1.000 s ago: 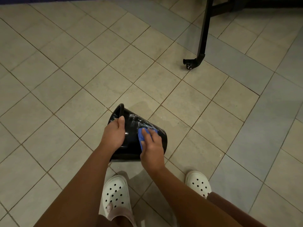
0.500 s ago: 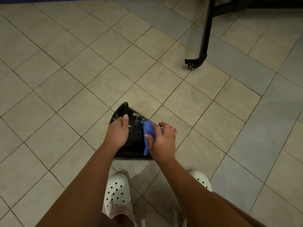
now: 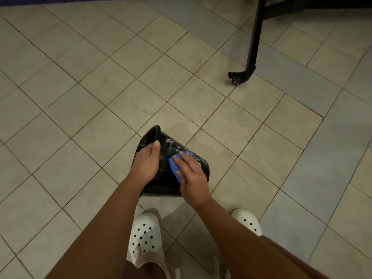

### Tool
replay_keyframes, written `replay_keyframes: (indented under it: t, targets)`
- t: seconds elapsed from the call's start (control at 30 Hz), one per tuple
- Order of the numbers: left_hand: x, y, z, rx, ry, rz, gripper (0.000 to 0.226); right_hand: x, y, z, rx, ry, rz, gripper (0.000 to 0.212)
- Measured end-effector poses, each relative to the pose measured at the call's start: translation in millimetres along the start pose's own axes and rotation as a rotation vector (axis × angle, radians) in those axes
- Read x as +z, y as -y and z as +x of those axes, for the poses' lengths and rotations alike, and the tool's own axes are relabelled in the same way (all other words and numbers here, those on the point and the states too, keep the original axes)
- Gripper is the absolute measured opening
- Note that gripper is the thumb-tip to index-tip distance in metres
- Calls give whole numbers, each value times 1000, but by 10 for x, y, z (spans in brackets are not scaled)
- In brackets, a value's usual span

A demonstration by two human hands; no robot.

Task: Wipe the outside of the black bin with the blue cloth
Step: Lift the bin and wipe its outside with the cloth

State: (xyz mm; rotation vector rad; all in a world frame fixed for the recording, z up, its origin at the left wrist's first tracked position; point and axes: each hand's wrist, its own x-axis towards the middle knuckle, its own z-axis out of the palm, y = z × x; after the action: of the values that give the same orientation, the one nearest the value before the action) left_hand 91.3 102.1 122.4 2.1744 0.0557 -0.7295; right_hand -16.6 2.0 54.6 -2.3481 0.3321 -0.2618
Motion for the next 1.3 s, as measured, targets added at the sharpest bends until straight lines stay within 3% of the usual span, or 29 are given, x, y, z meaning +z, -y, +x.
replay_keyframes:
  t: [0.23, 0.4, 0.5, 0.7, 0.8, 0.97, 1.07, 1.23, 1.3]
  targets:
    - [18, -53, -15, 32, -50, 75, 51, 4, 40, -128, 361, 127, -37, 69]
    - [10, -48, -16, 45, -18, 110, 49, 55, 137, -187, 141, 37, -63, 42]
    - [-4, -21, -22, 56, -7, 87, 49, 19, 118, 56, 57, 61, -30, 40]
    - [20, -33, -36, 32, -39, 57, 50, -43, 174, 153, 414, 139, 29, 46]
    - [4, -34, -26, 13, -67, 51, 52, 44, 333, -65, 346, 70, -77, 46]
    - [-14, 2, -26, 39, -25, 30, 51, 89, 378, 4, 100, 61, 6, 43]
    - [13, -14, -21, 56, -18, 48, 47, 23, 334, 236, 169, 98, 66, 42]
    - [38, -36, -32, 41, -28, 68, 51, -29, 271, 212, 465, 70, 70, 45]
    - [32, -45, -20, 45, -41, 75, 52, 23, 350, 63, 413, 14, 46, 45]
